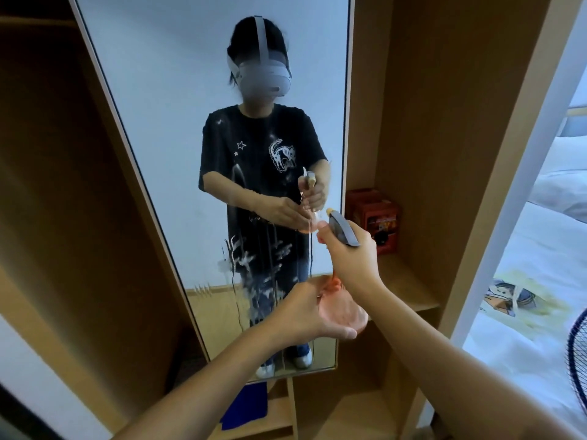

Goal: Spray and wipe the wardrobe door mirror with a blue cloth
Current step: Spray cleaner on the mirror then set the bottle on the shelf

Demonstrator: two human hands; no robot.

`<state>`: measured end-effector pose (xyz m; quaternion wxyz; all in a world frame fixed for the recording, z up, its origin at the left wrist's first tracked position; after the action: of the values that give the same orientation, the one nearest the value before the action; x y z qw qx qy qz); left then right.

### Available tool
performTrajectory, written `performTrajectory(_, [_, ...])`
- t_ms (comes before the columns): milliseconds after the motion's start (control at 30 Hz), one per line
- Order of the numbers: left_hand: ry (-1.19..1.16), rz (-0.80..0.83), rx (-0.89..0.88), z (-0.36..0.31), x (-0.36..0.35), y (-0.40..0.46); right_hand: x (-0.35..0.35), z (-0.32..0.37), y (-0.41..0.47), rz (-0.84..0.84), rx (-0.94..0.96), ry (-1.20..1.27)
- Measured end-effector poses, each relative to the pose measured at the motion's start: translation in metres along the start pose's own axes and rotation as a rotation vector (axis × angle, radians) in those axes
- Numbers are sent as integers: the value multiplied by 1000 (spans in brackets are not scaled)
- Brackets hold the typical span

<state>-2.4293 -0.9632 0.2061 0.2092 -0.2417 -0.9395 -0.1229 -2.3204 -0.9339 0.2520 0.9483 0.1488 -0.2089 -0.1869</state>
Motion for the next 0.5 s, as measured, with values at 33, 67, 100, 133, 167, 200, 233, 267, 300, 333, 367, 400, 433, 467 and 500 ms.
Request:
performTrajectory(33, [1,5,-8,-2,-2,1,3,-1,1,-2,1,-1])
performTrajectory(67, [1,9,-14,-4,-4,3,5,-2,1,-3,1,2])
performTrajectory(100, [0,11,-19,-6,-5,5,6,-3,2,-4,2,5])
performTrajectory(133, [0,12,-20,-7,-6,6,8,-4,4,-4,4,8])
performTrajectory(167, [2,12,-19,-7,-7,8,9,-4,5,-4,6,11])
performTrajectory(200, [3,15,-18,-7,-8,10,10,-3,5,-5,5,12])
performTrajectory(233, [2,19,-17,-7,-8,11,11,-3,6,-10,4,12])
performTrajectory(267, [-1,26,-18,-8,-10,12,12,-3,6,-20,1,14])
performTrajectory(300, [-3,32,-20,-8,-11,12,14,-3,6,-31,-4,20])
performTrajectory(333, [-3,36,-20,-8,-12,13,15,-4,6,-39,-14,24])
performTrajectory(367, [-3,39,-20,-7,-14,13,15,-6,5,-44,-22,22])
performTrajectory(400, [-2,41,-19,-5,-15,12,15,-8,5,-49,-26,16])
performTrajectory(433, [-5,43,-17,-4,-17,12,15,-10,4,-55,-25,1])
performTrajectory(467, [-9,44,-15,-2,-18,12,16,-11,2,-59,-24,-19])
performTrajectory(500, [-13,45,-13,0,-20,11,16,-13,1,-57,-26,-25])
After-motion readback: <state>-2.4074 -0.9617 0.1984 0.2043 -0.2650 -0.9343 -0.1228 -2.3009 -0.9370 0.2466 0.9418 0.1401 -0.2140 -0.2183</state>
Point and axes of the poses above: each hand's wrist, its own y-axis towards the middle knuckle, its own x-axis out of the back of the hand, z = x × y, the point moved 4 cm from there along y, towards the middle knuckle, and after that the axes turned 14 degrees about -y, right-handed, at the moved point
